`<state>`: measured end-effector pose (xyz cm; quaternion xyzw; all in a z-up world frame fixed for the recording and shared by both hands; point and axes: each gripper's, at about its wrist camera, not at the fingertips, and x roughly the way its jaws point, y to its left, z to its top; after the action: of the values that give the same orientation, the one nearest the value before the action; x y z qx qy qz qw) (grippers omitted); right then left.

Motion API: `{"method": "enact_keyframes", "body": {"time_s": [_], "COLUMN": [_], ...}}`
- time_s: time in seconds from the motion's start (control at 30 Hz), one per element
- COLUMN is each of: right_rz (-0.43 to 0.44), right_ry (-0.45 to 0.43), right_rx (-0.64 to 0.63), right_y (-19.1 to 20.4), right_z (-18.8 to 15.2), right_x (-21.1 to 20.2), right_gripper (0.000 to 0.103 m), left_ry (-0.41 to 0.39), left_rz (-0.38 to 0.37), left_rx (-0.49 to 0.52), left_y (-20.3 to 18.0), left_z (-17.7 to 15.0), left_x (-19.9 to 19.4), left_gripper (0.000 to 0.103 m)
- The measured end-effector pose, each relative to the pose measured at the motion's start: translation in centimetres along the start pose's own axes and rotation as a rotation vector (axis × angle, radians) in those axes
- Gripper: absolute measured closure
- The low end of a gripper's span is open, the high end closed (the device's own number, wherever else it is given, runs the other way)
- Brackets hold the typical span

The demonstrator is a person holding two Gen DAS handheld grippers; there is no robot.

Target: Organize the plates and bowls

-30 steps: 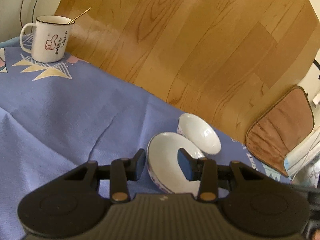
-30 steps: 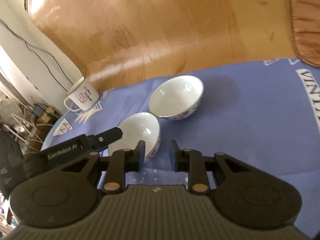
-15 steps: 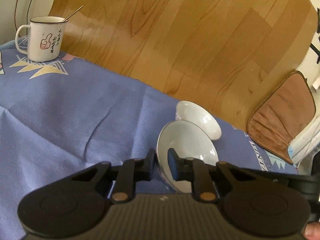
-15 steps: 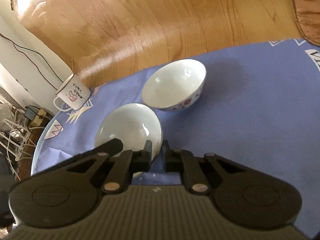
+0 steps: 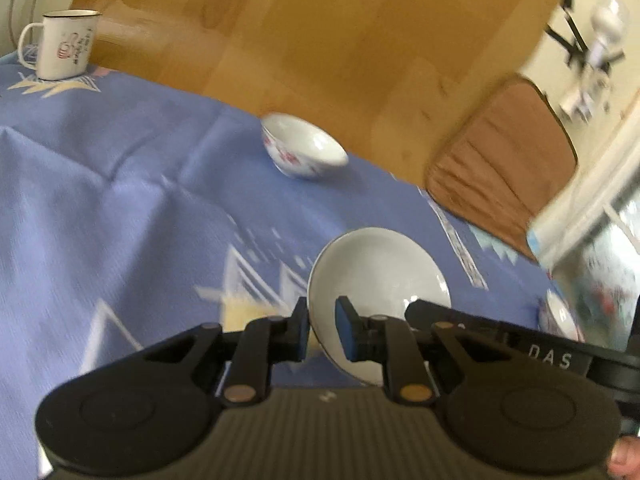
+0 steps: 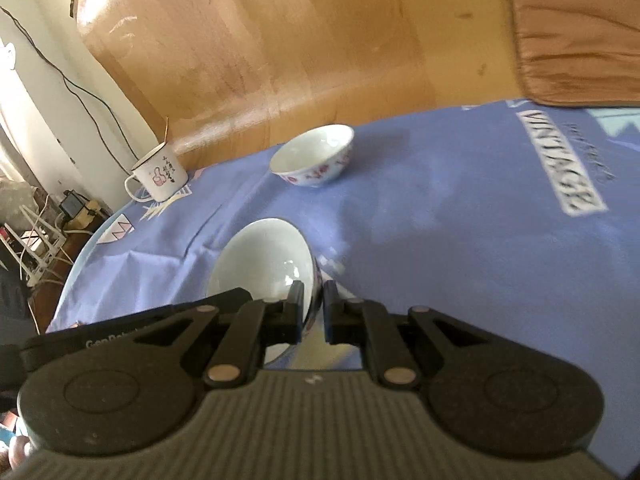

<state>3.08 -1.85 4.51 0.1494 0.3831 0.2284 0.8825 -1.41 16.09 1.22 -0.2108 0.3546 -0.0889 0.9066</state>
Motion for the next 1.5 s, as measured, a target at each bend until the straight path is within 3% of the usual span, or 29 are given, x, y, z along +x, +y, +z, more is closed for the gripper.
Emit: {"method": "enact_keyframes", "body": {"time_s": [0.27,0.63,0.83,1.03,1.13,1.33,1.43,1.5], "right_rz": [-0.039,-0.091,-0.192,-0.367,-0.429,-0.469,-0.467,-0.483], "right_ry": [-0.056,-0.165,-0.323,-0.486,-0.515,-0.512,-0.511,-0.524], "right_rx": [-0.007,0.083,0.112,0.093,0.121,0.205,0.22,0.22], "right_y": [-1.8,-6.2,-9.8,-13.4,-15.8,-19.6,-20.2,-20.2], "right_z": [-2.7,-3.5,-2.8,-2.0,-1.9,-1.9,-2.2,-2.3], "right_x": [-3.8,-7.3,-11.1,-14.3,-14.6,-14.2,-14.1,-13.9], "right_gripper": [0.091,0.09,0.09,0.09,0.09,0.09,0.086,0.073], "left_ry": [0.045,0.09,0.099,0.117,0.153,0.215,0.21,0.195], "left_rz": [-0.012,-0.076,-0.177,-0.263,-0.267,-0.245,-0.228,-0.223], "left_rx": [0.056,0.191,0.288,0.358,0.383,0.394,0.403,0.404], "left_y": [-2.9,-10.1,-17.2,-24.0,-26.3,-28.0,-28.1,-28.0], "left_z": [-1.9,-1.0,0.3,0.9,0.5,-0.5,-0.7,-0.6], "left_x": [-0.1,2.8,6.3,10.8,13.5,16.9,17.3,17.1], "left_gripper": [0.088,0.088,0.088,0.088,0.088,0.086,0.083,0.078]}}
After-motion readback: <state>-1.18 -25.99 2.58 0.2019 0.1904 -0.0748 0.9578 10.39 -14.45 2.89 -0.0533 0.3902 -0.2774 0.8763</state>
